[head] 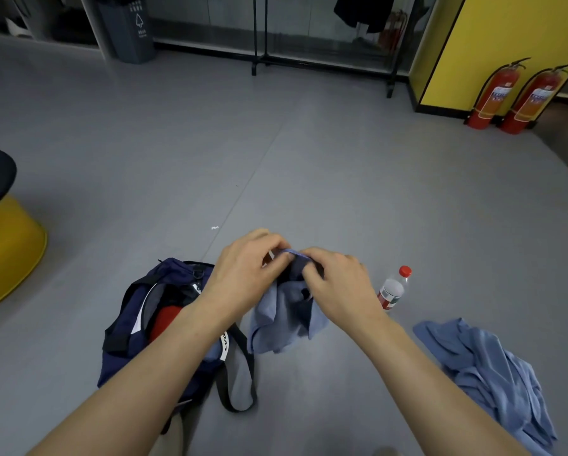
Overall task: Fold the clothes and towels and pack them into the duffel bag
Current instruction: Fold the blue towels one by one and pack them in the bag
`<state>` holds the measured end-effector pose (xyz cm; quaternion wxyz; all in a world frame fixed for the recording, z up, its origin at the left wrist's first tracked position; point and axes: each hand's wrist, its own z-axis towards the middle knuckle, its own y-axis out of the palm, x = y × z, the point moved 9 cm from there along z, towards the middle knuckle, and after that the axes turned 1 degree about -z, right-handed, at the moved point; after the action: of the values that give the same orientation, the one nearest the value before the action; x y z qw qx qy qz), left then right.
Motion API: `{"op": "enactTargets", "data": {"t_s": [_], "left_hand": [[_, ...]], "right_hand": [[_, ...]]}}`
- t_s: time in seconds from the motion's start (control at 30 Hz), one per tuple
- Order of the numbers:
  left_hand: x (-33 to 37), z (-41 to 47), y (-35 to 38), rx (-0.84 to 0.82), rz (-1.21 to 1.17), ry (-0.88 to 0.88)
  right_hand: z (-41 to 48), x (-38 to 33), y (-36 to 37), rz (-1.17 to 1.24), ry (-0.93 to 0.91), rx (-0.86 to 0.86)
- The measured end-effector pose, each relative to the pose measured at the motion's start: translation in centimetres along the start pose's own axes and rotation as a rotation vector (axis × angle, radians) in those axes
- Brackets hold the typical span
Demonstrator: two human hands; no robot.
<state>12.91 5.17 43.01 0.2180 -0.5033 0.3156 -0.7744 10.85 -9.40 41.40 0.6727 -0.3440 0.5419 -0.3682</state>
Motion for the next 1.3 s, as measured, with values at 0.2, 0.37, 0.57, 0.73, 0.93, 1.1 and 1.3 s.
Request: {"op": "enactTargets", "data": {"t_s": [0.2,0.37,0.57,0.73,0.93,1.1,1.3], "left_hand": [[-1.5,0.4,-1.0,0.052,0.047,-0.026],[-2.9,0.5,-1.0,0.070,0.066,-0.069],[-3.7,0.8,-1.0,0.067,0.096,-0.044],[-3.5,0.4,-1.6,0.123,0.190,0.043],[-4.5,-0.9,-2.3,0.192,0.224,0.061],[-7.4,-1.8,-1.3,0.121,0.299,0.005],[-9.2,-2.8,1.2,0.072,0.398,-0.068]], "right_hand": [[0.3,2.4,-0.7,-0.168,0.094,-0.047],[0.6,3.3,-2.4,-0.163,0.100,0.024],[0.6,4.3,-3.5,-0.180,0.111,0.071],[0.2,5.3,-4.1,-0.185,0.152,0.075],[-1.7,9.1,-3.6,-0.254,0.277,-0.012],[-4.1,11.0,-4.9,-0.239,0.286,0.091],[-6.4,14.8,-2.5,0.163,0.414,0.027]]}}
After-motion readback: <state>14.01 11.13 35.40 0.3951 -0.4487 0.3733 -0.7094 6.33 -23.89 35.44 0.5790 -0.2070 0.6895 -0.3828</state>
